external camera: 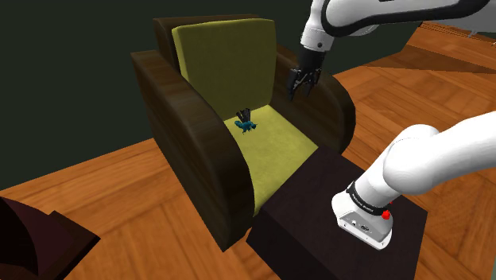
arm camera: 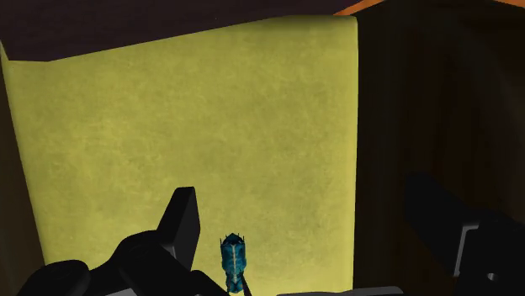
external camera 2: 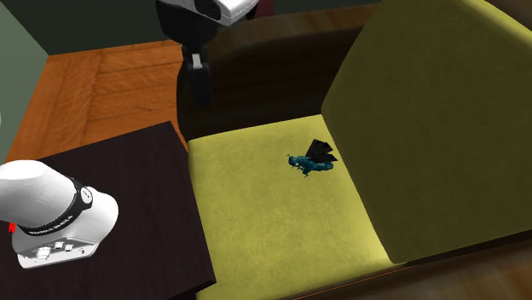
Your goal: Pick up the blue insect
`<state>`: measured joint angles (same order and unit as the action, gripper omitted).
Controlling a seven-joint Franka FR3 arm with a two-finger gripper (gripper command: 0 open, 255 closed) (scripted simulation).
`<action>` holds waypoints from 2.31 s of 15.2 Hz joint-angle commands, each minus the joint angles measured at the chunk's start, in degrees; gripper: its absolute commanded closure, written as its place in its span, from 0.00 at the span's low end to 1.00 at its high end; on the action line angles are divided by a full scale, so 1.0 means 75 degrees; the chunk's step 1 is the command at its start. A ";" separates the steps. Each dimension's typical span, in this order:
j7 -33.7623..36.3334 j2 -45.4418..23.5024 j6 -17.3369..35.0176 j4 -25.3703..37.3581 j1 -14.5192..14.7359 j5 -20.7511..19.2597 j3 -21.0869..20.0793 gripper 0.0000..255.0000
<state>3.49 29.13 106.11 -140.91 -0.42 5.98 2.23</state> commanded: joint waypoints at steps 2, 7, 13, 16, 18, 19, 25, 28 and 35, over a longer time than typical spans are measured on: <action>-0.0110 -0.0847 0.0804 0.0095 0.0001 0.0025 0.0035 0.00; -0.0344 -0.2263 0.1899 0.0469 -0.0020 0.0085 0.0134 0.00; -0.0639 -0.4035 0.2933 0.1266 -0.0060 0.0247 0.0224 0.00; -0.0783 -0.4928 0.3321 0.1800 -0.0097 0.0352 0.0246 0.00; -0.0871 -0.5522 0.3530 0.2205 -0.0134 0.0422 0.0249 0.00; -0.0912 -0.5819 0.3621 0.2422 -0.0155 0.0455 0.0247 0.00; -0.1094 -0.7599 0.3958 0.3932 -0.0311 0.0609 0.0211 0.00; -0.1127 -0.7784 0.4108 0.3967 -0.0326 0.0640 0.0190 0.00; -0.1213 -0.8227 0.4505 0.4010 -0.0360 0.0722 0.0136 0.00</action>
<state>-5.56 -32.39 139.71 -110.87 -3.10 11.36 3.27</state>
